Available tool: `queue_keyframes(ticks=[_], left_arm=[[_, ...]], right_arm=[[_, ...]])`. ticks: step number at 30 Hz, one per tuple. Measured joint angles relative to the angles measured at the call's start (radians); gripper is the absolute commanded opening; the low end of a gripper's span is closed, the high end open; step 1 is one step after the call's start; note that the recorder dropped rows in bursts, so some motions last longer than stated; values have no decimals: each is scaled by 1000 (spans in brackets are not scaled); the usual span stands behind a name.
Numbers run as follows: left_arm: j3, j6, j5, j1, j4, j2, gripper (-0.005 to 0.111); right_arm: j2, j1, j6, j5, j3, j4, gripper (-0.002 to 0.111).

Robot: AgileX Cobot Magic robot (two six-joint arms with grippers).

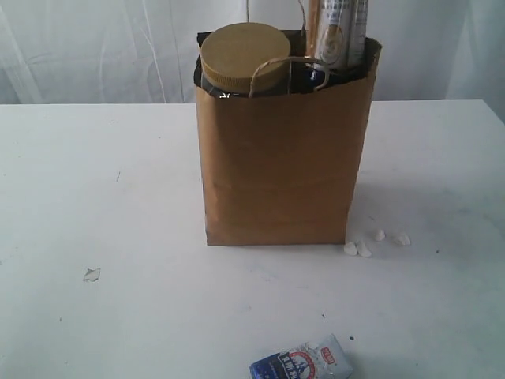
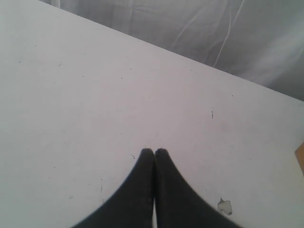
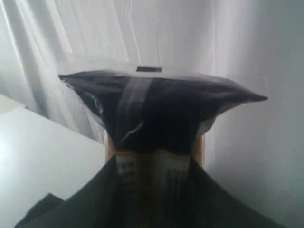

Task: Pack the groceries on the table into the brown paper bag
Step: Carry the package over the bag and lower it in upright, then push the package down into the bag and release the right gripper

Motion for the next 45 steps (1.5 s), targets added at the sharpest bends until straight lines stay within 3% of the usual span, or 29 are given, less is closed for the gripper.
queue_keyframes(ticks=[3,8,16,23,30,38,45], left_arm=[[0,0,-8,0,0,0,0],[0,-2,-8,0,0,0,0],[0,-4,-8,0,0,0,0],[0,-4,-8,0,0,0,0],[0,-4,-8,0,-1,0,0],[0,-4,-8,0,-1,0,0],[0,-4,-8,0,-2,0,0]], right_arm=[[7,0,41,28,0,-156,0],[24,0,57,62,0,-181,2],[49,-2,60,117,-12,-182,25],[95,-2,60,242,-12,-216,26],[119,-2,60,257,-12,-218,27],[146,-2,60,241,-12,-218,56],[152,-2,58,232,-12,-211,57]])
